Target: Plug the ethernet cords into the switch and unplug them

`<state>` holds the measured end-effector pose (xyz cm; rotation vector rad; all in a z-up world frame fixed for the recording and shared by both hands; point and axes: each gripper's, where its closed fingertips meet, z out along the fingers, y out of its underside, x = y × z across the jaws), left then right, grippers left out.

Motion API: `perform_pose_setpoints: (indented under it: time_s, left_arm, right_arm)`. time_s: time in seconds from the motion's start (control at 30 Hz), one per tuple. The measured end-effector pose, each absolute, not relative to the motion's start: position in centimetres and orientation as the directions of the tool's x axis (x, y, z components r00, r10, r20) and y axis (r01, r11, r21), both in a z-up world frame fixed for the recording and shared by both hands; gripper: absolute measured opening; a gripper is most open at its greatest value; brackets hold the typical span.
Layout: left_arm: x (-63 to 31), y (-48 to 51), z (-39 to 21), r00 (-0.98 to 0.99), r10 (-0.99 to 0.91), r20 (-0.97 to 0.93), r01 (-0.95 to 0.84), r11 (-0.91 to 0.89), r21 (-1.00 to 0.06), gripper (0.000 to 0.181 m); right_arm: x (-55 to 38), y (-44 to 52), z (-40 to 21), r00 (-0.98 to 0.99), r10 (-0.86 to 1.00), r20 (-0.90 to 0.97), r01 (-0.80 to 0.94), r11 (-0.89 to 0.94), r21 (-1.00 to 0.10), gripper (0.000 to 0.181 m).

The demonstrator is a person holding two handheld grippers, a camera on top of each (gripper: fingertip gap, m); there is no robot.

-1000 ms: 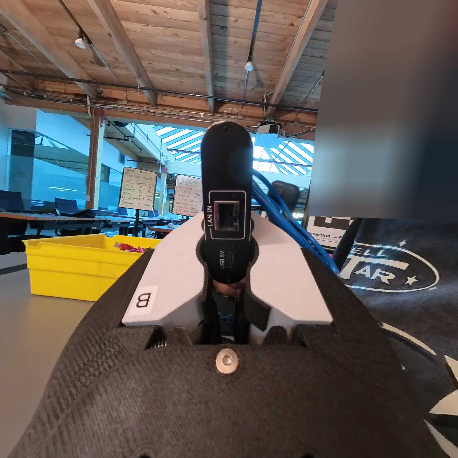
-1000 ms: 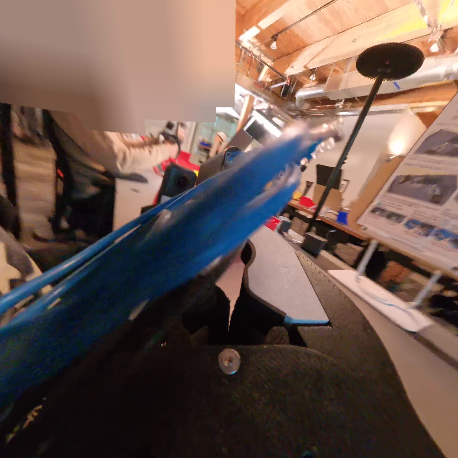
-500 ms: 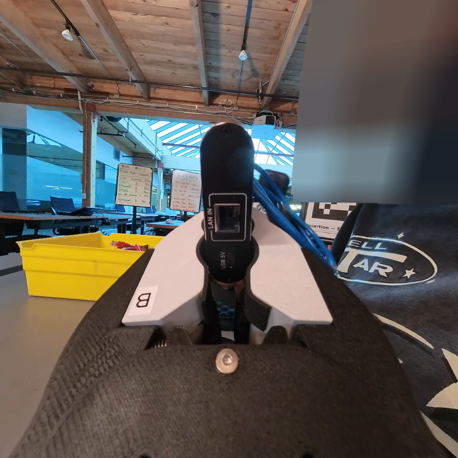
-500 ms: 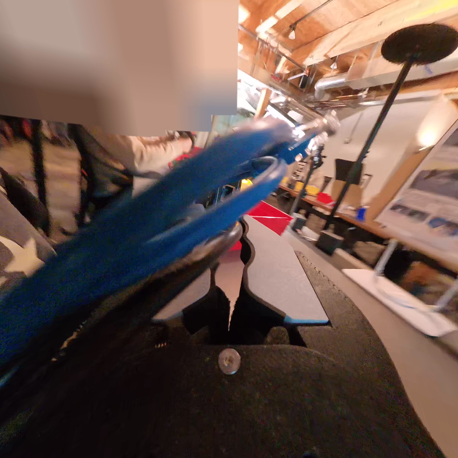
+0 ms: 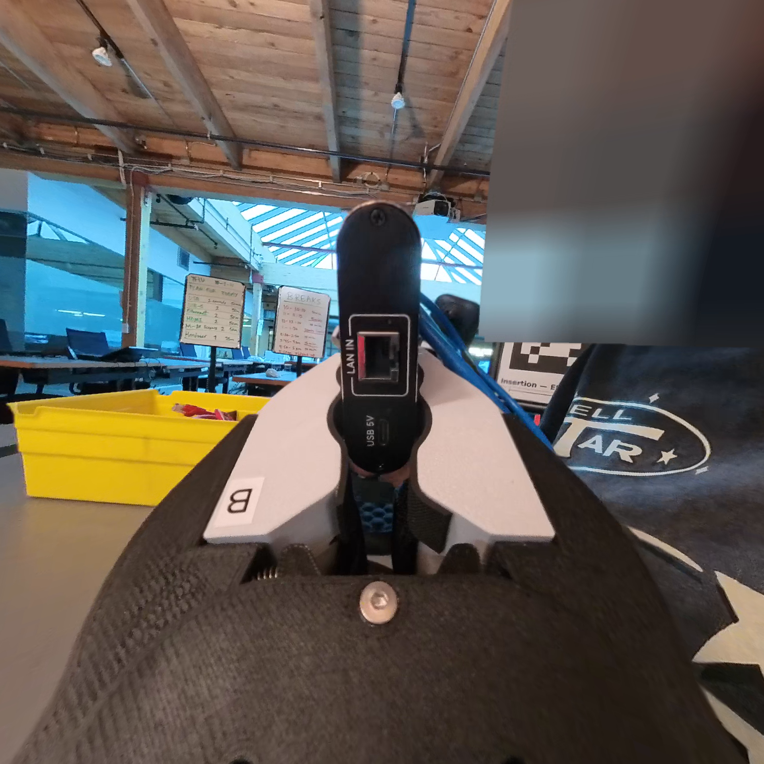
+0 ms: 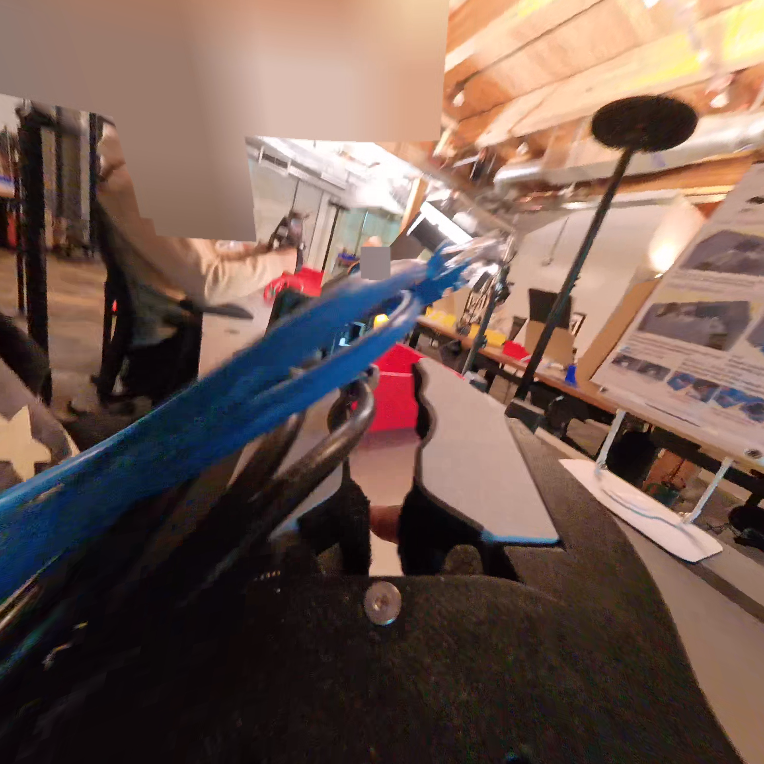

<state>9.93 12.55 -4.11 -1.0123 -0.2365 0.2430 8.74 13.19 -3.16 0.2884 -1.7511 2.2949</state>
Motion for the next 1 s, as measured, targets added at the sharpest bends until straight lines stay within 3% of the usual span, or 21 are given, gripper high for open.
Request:
perform_pose_setpoints:
  time_s: [0.03, 0.1, 0.2, 0.33, 0.63, 0.67, 0.8, 1.0]
  left_arm:
    - [10.0, 12.4, -4.0, 0.950, 0.299, 0.088, -0.086, 0.521, -0.849, 0.026]
    - [10.0, 12.4, -4.0, 0.953, 0.287, 0.101, -0.068, 0.525, -0.848, 0.026]
    - [10.0, 12.5, -4.1, 0.953, 0.289, 0.094, -0.072, 0.515, -0.854, 0.026]
    - [9.9, 12.6, -4.2, 0.951, 0.290, 0.103, -0.063, 0.511, -0.857, 0.027]
    - [9.7, 13.0, -4.6, 0.947, 0.308, 0.089, -0.072, 0.476, -0.876, 0.027]
    - [9.7, 13.0, -4.6, 0.947, 0.308, 0.091, -0.071, 0.476, -0.876, 0.027]
    - [9.4, 12.8, -4.6, 0.943, 0.313, 0.112, -0.059, 0.490, -0.870, 0.027]
    - [9.0, 12.5, -4.6, 0.923, 0.367, 0.114, -0.083, 0.479, -0.874, 0.027]
  right_arm:
    - [8.8, 13.7, -2.7, -0.958, 0.061, 0.282, -0.287, -0.291, -0.913, 0.017]
    - [9.7, 13.8, -3.0, -0.964, -0.045, 0.261, -0.239, -0.279, -0.930, 0.019]
    - [9.9, 12.8, -4.9, -0.969, -0.115, 0.219, -0.201, -0.146, -0.969, 0.044]
    - [10.1, 12.9, -4.0, -0.978, -0.128, 0.167, -0.133, -0.238, -0.962, 0.017]
    - [10.0, 12.2, -5.5, -0.979, -0.157, 0.127, -0.104, -0.145, -0.984, 0.009]
    - [10.0, 12.2, -5.5, -0.979, -0.150, 0.138, -0.116, -0.147, -0.982, 0.017]
    - [9.6, 12.0, -5.3, -0.977, -0.084, 0.197, -0.183, -0.150, -0.972, 0.012]
    - [9.1, 11.8, -4.9, -0.986, -0.052, 0.159, -0.145, -0.211, -0.967, 0.012]
